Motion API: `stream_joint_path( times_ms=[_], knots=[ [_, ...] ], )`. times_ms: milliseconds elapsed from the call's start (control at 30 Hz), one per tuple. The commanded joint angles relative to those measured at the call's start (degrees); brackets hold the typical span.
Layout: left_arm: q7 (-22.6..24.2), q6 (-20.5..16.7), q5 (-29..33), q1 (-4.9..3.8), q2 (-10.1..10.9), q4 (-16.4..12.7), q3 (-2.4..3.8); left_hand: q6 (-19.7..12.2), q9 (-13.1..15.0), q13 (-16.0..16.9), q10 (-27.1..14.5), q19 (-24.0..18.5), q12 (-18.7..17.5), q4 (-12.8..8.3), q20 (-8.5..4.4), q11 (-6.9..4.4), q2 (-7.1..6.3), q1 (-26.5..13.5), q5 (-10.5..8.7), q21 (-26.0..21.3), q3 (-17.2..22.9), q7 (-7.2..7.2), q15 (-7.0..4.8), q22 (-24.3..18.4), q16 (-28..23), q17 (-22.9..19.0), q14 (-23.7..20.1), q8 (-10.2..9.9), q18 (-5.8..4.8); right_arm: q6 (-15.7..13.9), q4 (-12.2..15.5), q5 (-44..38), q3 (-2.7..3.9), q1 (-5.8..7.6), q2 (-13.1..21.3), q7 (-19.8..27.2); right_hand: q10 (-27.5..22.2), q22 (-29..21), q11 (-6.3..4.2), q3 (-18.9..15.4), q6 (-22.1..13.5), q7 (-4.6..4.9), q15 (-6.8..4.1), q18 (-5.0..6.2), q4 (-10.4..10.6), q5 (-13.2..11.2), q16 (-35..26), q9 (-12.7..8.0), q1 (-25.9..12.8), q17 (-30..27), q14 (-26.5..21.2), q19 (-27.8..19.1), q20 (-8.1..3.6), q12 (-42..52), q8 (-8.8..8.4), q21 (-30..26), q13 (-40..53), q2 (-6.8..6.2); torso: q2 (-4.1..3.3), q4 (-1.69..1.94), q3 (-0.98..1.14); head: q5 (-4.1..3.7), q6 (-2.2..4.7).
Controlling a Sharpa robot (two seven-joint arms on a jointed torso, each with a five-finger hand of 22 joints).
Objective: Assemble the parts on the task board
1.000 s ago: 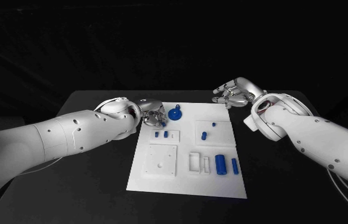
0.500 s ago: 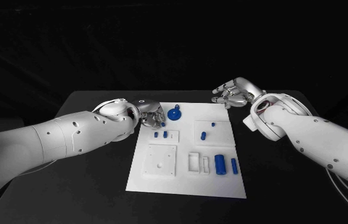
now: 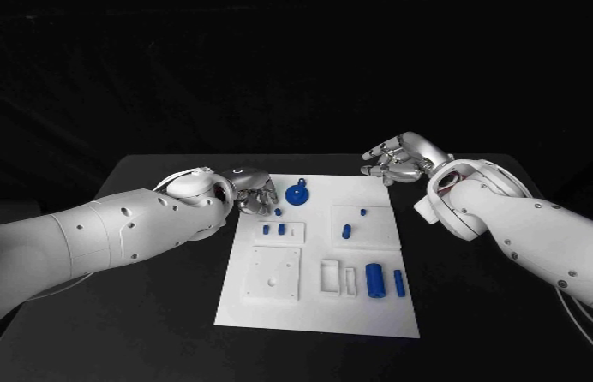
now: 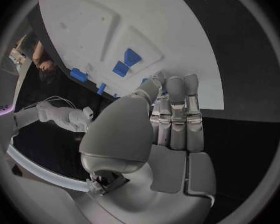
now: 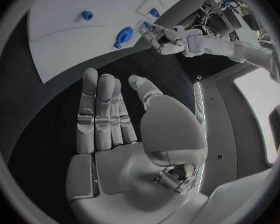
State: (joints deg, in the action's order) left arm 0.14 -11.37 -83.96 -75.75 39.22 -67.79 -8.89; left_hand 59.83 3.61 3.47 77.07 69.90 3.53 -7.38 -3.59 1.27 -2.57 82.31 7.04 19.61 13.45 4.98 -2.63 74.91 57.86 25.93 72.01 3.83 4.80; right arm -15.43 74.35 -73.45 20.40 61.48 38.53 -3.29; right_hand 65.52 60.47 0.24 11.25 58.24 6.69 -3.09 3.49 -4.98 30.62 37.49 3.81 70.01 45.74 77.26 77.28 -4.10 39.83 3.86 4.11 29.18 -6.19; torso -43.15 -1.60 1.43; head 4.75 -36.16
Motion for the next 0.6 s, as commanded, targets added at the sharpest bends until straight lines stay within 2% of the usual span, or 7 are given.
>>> stream_joint_path(
  times_ms=[33,167,233,267,400,500,600],
  knots=[
    [0.4,-1.9,2.7,-0.02,0.3,0.3,0.35,2.0,0.0,0.0,-0.8,-0.1,0.0,0.3,-0.11,0.50,0.12,-0.1,0.03,0.1,0.5,0.80,0.23,1.3,0.4,0.0,-0.4,0.0,-0.57,3.4,0.1,-0.7,0.02,-0.10,0.1,-0.7,0.4,0.2,0.09,0.4,-0.7,0.15,-0.10,-0.50,-0.2,-0.3,-0.4,0.0,0.2,-0.9,0.8,0.3,-0.15,-1.8,-0.24,0.2,-1.2,0.14,-0.01,-0.07,0.00,-0.28,0.22],
    [1.8,-4.3,10.5,-0.12,0.9,1.2,1.64,4.5,0.0,0.0,-0.9,0.1,0.1,0.1,-0.03,0.79,0.64,0.1,0.78,0.6,1.6,1.29,0.29,1.4,0.4,-0.1,0.0,0.1,-0.12,6.7,0.9,-2.0,0.01,-0.34,0.4,-1.6,2.5,0.8,0.39,1.2,-0.7,0.30,-0.02,-0.66,-0.7,-0.8,-0.7,-0.1,0.2,-2.9,1.0,-0.1,-0.18,-10.0,-0.30,0.1,-7.7,0.28,-0.06,-0.11,-0.02,-0.61,0.28],
    [3.0,-5.3,16.4,-0.57,1.4,1.6,2.09,4.6,0.0,0.0,-1.1,-0.5,0.1,-0.2,0.23,0.91,0.24,-0.8,0.92,1.2,3.3,1.31,0.44,1.3,-0.4,-0.6,-0.1,-0.1,0.22,8.2,1.3,-2.8,0.01,-0.46,0.6,-1.9,2.1,0.6,1.36,2.6,-0.1,0.67,0.84,-0.58,-1.2,-2.4,-1.7,-0.1,0.8,-3.9,-0.8,-1.7,0.42,-16.6,-0.39,-0.3,-12.6,0.67,0.04,-0.14,0.11,-0.91,0.25],
    [3.6,-5.6,19.9,-0.87,1.6,1.7,2.24,4.4,0.0,0.0,-2.3,-1.1,0.1,0.0,0.41,1.32,0.24,-1.2,0.89,0.8,3.5,1.42,0.74,1.1,-1.5,-1.1,-1.0,-0.1,0.17,8.8,1.4,-3.4,0.01,-0.51,0.7,-1.9,1.6,0.7,2.35,3.6,0.6,0.78,1.22,-0.23,-1.8,-3.7,-2.0,-0.1,1.2,-4.4,-1.4,-2.3,0.69,-21.4,-0.33,-0.2,-16.3,0.72,0.10,-0.12,0.19,-1.14,0.27],
    [5.9,-6.5,32.8,-1.97,2.9,0.7,2.53,3.0,0.0,0.0,-5.6,-3.3,0.0,1.0,1.34,2.44,0.16,-2.6,-0.23,-2.0,4.0,1.93,1.69,-0.4,-6.8,-3.6,-2.9,-0.1,0.28,10.4,1.9,-6.3,-0.14,-0.59,1.1,-2.1,4.4,3.9,3.52,7.6,2.8,0.86,1.67,1.31,-4.9,-7.6,-0.9,-0.1,2.5,-5.3,-0.9,-2.5,1.16,-32.8,-0.50,1.2,-26.0,0.09,0.05,0.02,0.14,-2.10,0.55],
    [7.4,-6.0,41.9,-2.64,4.0,-0.8,2.64,2.4,0.0,0.0,-8.4,-5.7,0.1,2.3,2.63,3.57,-0.13,-3.7,-1.47,-6.7,3.9,2.29,2.91,-4.1,-16.1,-7.9,-4.6,-0.1,0.28,11.0,2.3,-9.9,-0.89,-0.62,1.4,-2.7,5.4,6.1,3.50,9.2,4.7,0.35,1.44,1.64,-5.8,-8.4,-0.5,0.0,2.6,-5.6,-0.9,-3.0,1.11,-35.1,-0.25,1.9,-25.7,0.17,0.07,0.01,-0.01,-2.58,0.63],
    [8.8,-3.6,50.6,-3.02,5.5,-3.0,2.69,2.7,0.0,-0.1,-10.5,-6.0,0.0,3.9,4.40,4.46,0.35,-4.4,-2.99,-13.4,2.9,2.15,4.48,-11.5,-30.6,-14.2,-2.8,0.0,0.59,10.5,2.7,-13.3,-1.87,-0.64,1.4,-4.0,6.5,8.4,3.30,10.5,5.2,0.19,1.23,1.87,-6.4,-9.1,0.4,0.0,2.3,-5.7,-0.3,-2.9,0.96,-36.1,-0.27,2.8,-25.6,-0.12,0.06,-0.26,0.07,-2.67,0.79]
  ],
)
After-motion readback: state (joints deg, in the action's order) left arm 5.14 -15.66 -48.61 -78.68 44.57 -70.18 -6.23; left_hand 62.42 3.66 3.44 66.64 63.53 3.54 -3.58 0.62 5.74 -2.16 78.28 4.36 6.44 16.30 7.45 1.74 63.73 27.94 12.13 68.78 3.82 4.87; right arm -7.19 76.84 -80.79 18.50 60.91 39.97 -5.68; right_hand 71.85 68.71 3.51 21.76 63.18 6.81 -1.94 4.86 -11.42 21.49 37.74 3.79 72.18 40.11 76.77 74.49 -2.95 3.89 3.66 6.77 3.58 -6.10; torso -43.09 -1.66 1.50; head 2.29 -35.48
